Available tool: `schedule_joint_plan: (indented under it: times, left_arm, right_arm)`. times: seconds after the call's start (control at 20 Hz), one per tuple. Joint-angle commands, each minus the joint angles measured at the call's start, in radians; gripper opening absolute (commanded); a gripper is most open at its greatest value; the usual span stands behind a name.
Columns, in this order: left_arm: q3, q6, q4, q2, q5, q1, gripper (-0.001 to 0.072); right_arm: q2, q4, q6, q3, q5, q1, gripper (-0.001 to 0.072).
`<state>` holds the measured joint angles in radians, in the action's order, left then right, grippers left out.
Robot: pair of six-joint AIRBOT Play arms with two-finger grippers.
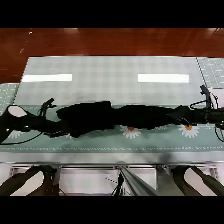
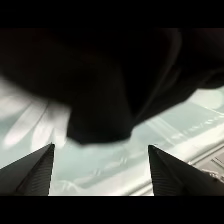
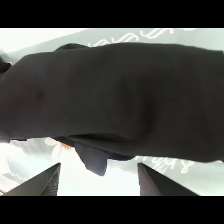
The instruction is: Fold the shirts.
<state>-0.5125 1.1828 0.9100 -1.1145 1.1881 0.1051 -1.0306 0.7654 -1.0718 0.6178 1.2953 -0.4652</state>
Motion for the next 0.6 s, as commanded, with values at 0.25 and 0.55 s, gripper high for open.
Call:
schedule_joint_plan:
  times: [0.25,0.55]
  left_arm:
    - [0.000,0.044,-0.032,-0.095,-0.126,-0.123,0.0021]
    - [-0.001,0.045,-0.032,-0.094,-0.098,-0.123,0.0021]
  right_arm:
    - [0.001,0.099,-0.029,-0.019,0.021,0.000,0.0542]
    - [0.001,0.009,0.041,-0.184,-0.022,0.000,0.0542]
